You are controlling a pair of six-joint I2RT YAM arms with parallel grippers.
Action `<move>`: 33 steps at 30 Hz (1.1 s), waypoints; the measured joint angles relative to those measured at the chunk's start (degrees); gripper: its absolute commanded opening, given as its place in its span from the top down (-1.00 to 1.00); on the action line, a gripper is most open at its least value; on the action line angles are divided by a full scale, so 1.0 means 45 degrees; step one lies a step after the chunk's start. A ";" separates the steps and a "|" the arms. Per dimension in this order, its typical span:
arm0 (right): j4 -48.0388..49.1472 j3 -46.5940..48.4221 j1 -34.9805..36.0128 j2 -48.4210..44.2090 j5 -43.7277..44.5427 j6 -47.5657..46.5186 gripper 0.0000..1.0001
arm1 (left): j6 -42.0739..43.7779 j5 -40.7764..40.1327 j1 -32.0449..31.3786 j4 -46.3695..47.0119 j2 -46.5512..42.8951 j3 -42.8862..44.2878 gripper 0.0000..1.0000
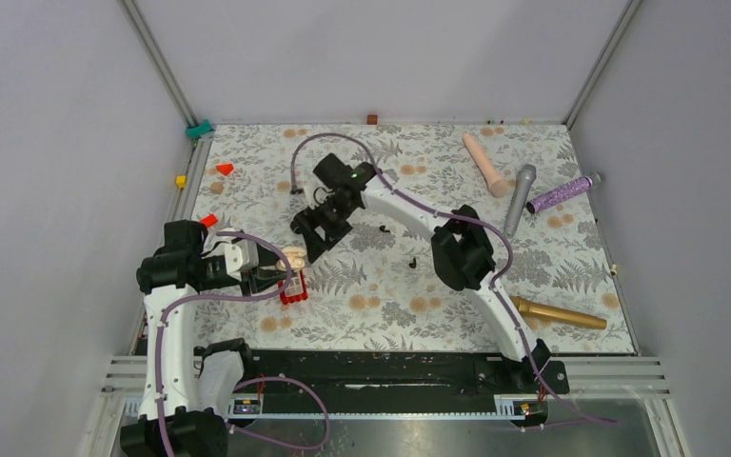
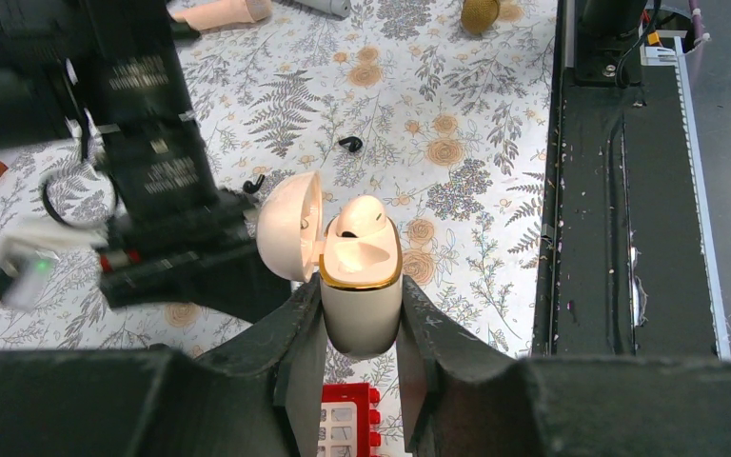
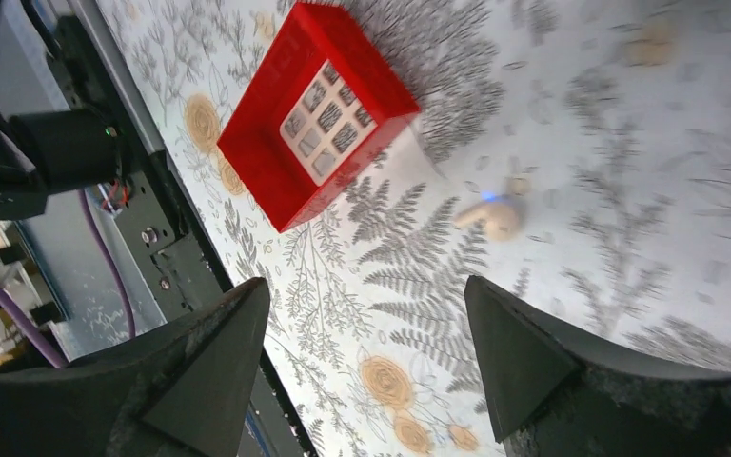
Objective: Insert the wireless bluetooth earbuds into the charging case
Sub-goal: Adjust the left earbud at the center of the board, then pick up the left earbud from the corner of the board.
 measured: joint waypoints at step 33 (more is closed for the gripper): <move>0.1413 0.0311 -0.1161 0.1681 -0.0894 0.2914 -0.22 | 0.0073 0.0083 0.0005 0.0000 0.0015 0.0000 1.00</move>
